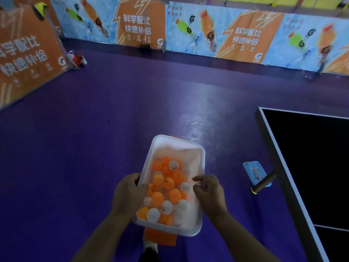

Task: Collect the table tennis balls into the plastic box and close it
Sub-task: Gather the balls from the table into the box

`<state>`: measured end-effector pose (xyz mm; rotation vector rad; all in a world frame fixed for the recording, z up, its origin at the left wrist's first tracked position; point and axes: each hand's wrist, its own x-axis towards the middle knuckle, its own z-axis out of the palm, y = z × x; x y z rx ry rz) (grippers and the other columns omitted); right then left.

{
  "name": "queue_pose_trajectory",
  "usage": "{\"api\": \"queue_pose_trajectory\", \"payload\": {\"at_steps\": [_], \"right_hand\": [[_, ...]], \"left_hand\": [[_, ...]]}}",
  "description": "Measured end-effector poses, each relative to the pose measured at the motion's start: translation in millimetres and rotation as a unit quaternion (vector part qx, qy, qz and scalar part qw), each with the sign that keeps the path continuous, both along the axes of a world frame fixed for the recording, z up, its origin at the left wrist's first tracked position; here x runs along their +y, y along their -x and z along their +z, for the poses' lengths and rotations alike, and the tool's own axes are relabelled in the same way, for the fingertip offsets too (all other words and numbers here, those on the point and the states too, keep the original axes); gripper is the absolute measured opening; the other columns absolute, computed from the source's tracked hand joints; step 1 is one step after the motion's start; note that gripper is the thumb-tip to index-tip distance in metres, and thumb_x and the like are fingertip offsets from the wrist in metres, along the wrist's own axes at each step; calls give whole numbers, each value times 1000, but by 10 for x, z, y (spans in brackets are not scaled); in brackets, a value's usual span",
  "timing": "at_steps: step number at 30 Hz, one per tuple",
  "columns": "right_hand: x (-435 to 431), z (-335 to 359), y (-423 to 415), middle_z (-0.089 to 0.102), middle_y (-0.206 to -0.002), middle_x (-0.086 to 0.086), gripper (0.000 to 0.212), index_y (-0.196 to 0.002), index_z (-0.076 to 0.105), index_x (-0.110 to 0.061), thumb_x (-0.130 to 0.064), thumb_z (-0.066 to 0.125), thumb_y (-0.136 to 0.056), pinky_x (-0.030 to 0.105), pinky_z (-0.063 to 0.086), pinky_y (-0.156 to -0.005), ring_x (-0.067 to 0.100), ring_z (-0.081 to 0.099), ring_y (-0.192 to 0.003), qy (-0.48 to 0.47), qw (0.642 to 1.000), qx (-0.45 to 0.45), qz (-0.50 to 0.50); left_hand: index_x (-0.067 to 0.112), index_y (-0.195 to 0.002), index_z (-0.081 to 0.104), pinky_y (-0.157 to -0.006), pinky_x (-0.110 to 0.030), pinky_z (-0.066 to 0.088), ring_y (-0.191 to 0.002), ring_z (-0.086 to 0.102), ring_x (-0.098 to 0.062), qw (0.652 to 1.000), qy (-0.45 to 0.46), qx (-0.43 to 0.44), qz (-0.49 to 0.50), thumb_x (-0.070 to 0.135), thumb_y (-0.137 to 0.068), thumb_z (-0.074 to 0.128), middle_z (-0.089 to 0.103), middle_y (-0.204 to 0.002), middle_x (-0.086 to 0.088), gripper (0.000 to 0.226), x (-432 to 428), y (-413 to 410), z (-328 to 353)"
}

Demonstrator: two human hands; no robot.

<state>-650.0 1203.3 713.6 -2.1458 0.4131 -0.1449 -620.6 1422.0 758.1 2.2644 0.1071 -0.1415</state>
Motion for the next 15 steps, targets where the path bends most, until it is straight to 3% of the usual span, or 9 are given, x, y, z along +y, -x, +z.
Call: {"api": "queue_pose_trajectory", "payload": {"at_steps": [5, 12, 15], "right_hand": [[-321, 14, -1022, 52, -90, -6, 23, -94, 69, -25, -9, 64, -77, 26, 48, -71, 6, 53, -80, -3, 999, 3, -53], [-848, 134, -2374, 51, -87, -10, 24, -92, 68, -28, -8, 66, -78, 13, 40, -64, 3, 53, -77, 2, 991, -2, -132], [-1174, 132, -2753, 50, -84, -10, 23, -93, 69, -26, -8, 66, -77, 16, 40, -63, 4, 52, -76, 4, 985, 5, -173]], "left_hand": [[18, -80, 59, -50, -23, 41, -63, 57, -12, 998, 9, 3, -63, 15, -84, 61, 61, -70, 2, 6, -338, -1290, -118], [23, -78, 51, -53, -27, 43, -67, 57, -13, 993, 23, 17, -117, 18, -82, 62, 60, -73, 4, 13, -1021, -3018, -17], [23, -79, 52, -52, -26, 39, -66, 55, -10, 989, 21, 12, -149, 19, -83, 62, 58, -72, 6, 12, -1415, -3507, -13]]}}
